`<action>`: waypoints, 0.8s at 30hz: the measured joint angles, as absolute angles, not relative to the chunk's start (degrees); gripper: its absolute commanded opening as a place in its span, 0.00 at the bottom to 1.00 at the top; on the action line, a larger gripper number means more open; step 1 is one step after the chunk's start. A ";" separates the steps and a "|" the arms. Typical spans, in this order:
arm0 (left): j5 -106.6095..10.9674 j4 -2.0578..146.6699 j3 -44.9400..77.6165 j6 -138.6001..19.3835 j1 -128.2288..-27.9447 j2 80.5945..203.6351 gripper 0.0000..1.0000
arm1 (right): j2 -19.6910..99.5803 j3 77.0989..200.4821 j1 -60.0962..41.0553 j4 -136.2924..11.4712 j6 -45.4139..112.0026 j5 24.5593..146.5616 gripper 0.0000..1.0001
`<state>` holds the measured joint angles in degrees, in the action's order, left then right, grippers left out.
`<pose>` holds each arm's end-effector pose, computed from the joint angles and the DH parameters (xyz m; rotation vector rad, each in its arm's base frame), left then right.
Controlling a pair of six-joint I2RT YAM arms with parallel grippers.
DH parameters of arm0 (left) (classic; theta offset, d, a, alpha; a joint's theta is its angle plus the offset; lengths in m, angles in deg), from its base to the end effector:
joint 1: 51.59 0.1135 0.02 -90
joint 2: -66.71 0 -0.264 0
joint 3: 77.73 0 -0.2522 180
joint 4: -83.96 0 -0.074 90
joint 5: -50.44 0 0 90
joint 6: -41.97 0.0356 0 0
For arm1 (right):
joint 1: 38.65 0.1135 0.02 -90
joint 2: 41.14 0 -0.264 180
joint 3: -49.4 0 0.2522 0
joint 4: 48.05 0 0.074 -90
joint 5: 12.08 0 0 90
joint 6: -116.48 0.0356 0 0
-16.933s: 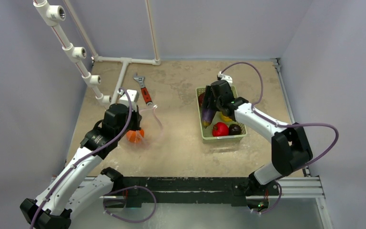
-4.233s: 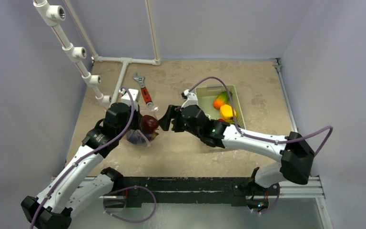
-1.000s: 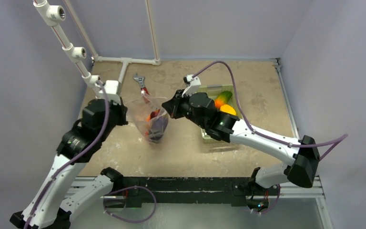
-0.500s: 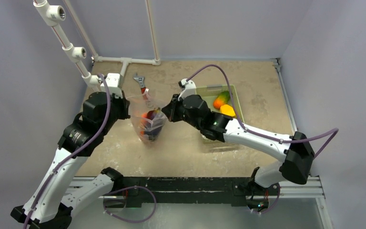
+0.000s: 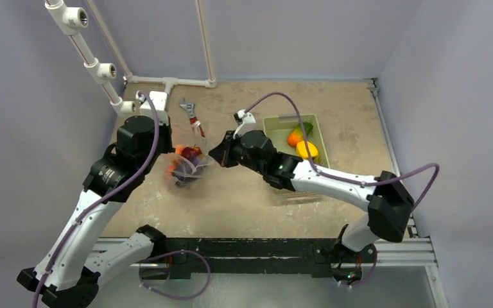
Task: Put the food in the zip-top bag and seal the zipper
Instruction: Adjust the zipper food storage bag at the center of the board.
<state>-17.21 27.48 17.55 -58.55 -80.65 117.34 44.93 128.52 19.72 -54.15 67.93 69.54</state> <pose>0.1467 -0.0660 0.4182 0.0585 1.9307 -0.0782 0.1925 0.3027 0.3217 -0.1734 1.9318 1.0859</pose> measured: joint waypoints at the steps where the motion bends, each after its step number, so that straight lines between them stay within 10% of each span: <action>1: -17.23 27.75 17.85 -58.40 -80.65 117.56 0.00 | 45.97 127.62 19.68 -53.26 68.61 70.28 0.00; 24: -23.53 35.20 33.88 -62.22 -80.65 113.65 0.00 | 48.64 119.82 17.43 -51.55 73.85 69.89 0.00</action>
